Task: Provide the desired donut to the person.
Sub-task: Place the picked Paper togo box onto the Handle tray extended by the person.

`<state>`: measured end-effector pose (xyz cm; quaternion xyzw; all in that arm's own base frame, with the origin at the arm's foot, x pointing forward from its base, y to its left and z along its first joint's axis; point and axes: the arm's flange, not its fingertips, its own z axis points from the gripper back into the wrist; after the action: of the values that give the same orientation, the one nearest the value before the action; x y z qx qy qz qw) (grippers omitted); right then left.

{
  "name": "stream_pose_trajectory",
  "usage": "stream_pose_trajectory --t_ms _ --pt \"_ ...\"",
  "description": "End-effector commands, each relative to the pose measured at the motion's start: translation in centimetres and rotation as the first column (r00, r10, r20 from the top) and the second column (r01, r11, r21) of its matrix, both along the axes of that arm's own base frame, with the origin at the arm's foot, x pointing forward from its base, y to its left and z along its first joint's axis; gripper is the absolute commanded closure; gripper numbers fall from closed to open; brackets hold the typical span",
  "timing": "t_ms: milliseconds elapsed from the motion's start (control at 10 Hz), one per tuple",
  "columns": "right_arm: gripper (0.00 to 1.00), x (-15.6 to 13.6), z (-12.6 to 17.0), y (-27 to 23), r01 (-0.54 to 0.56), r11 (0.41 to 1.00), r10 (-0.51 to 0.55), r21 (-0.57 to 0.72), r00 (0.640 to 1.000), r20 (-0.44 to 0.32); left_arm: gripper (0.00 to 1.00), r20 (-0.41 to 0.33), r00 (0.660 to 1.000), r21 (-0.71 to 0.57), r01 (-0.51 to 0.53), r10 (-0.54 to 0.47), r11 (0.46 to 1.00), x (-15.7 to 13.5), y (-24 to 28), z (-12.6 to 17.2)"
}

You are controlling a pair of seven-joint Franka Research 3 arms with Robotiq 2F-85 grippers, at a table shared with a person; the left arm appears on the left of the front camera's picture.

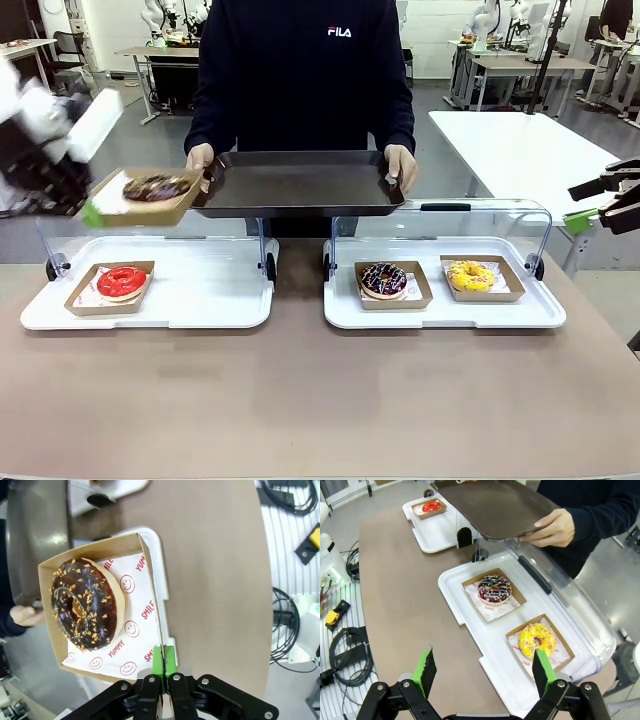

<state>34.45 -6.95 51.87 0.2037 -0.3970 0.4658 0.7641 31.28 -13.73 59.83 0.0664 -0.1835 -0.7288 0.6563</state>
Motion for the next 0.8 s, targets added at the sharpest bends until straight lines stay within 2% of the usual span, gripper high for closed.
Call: stream_pose_trajectory --t_ms 0,100,300,500,700 --pt "0.00 0.2 -0.1 0.0 -0.014 1.000 0.013 0.024 1.000 0.020 0.99 -0.061 0.998 -0.007 0.031 -0.031 1.000 5.8 -5.5 3.7" --pt "0.00 0.2 -0.1 0.0 -0.014 1.000 0.013 0.024 1.000 0.020 0.99 -0.065 0.998 -0.021 0.026 -0.027 0.999 8.2 -8.0 4.4" --pt "0.00 0.2 -0.1 0.0 -0.014 1.000 0.013 0.024 1.000 0.020 0.99 -0.086 0.996 -0.016 0.002 -0.004 1.000 13.1 -12.3 2.8" --pt "0.00 0.2 -0.1 0.0 -0.014 1.000 0.013 0.024 1.000 0.020 0.99 -0.088 0.994 -0.016 -0.060 0.058 0.998 16.7 -13.7 0.2" --pt "0.00 0.2 -0.1 0.0 -0.014 1.000 0.013 0.024 1.000 0.020 0.99 -0.076 0.992 -0.023 -0.101 0.099 0.995 18.7 -13.4 -1.5"
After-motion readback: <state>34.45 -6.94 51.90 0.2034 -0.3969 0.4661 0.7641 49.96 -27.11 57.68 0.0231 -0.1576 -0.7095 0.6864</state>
